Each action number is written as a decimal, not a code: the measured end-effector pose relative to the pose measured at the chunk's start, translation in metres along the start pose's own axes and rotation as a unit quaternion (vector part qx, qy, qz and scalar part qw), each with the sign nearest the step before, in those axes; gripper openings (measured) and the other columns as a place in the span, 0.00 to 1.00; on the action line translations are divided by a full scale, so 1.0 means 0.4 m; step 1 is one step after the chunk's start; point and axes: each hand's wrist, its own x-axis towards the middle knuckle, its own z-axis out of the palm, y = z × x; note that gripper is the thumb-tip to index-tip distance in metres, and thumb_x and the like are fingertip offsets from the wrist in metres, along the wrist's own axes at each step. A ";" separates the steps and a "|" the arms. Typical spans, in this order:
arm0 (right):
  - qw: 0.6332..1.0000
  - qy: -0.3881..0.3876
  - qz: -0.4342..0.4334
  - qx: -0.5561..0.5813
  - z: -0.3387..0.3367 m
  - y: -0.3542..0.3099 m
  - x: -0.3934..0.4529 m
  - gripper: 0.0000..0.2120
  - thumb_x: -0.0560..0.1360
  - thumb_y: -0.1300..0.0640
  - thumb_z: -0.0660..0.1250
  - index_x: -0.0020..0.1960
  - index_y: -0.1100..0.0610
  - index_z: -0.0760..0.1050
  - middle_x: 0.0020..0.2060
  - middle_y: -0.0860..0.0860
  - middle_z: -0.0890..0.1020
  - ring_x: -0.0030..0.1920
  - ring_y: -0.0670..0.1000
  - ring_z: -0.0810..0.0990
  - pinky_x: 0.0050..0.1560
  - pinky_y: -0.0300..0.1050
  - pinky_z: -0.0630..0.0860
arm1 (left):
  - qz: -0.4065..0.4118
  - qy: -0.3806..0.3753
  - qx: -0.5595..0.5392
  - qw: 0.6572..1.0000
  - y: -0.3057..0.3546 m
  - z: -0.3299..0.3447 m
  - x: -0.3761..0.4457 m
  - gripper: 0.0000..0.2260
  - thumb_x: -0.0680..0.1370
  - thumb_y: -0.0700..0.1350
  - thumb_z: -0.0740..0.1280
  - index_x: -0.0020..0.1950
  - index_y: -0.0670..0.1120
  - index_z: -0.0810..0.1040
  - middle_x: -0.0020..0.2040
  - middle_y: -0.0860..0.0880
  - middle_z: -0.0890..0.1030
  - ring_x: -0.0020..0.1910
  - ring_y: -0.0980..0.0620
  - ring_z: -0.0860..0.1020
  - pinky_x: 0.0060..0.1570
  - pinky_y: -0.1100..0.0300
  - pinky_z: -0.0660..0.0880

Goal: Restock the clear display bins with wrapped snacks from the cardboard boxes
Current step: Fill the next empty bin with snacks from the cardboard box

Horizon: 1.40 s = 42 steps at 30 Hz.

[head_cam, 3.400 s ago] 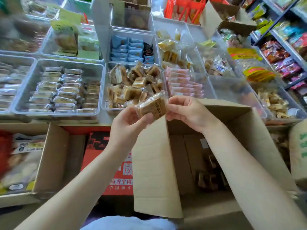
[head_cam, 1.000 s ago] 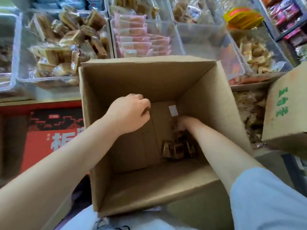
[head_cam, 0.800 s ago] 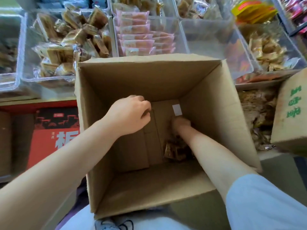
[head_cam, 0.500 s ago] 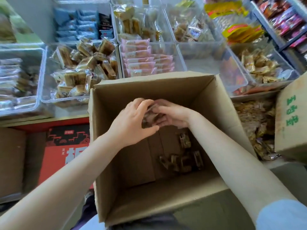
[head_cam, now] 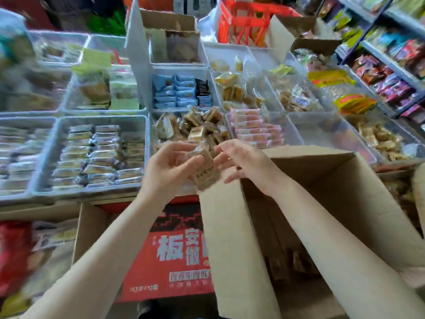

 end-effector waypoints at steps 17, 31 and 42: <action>0.855 0.029 -0.097 -0.509 0.595 0.036 0.559 0.16 0.78 0.63 0.64 0.65 0.56 0.72 0.58 0.54 0.75 0.60 0.54 0.72 0.57 0.46 0.70 | -0.020 -0.079 0.477 0.875 -0.461 -0.670 0.196 0.20 0.80 0.44 0.64 0.72 0.41 0.74 0.75 0.44 0.70 0.74 0.43 0.69 0.70 0.50 0.67; 0.798 -0.131 0.099 -0.580 0.691 0.113 0.716 0.14 0.84 0.48 0.53 0.52 0.56 0.73 0.48 0.53 0.78 0.50 0.56 0.77 0.50 0.52 0.74 | -0.035 -0.152 0.571 0.806 -0.517 -0.706 0.246 0.40 0.75 0.62 0.35 0.77 0.46 0.67 0.81 0.46 0.61 0.80 0.48 0.58 0.76 0.48 0.54; 0.907 -0.077 0.245 -0.333 0.728 0.155 0.760 0.23 0.68 0.37 0.68 0.56 0.49 0.81 0.54 0.47 0.82 0.60 0.54 0.77 0.66 0.58 0.72 | -0.049 -0.142 0.574 0.805 -0.517 -0.700 0.246 0.37 0.76 0.61 0.37 0.77 0.46 0.67 0.80 0.46 0.63 0.79 0.49 0.58 0.76 0.47 0.55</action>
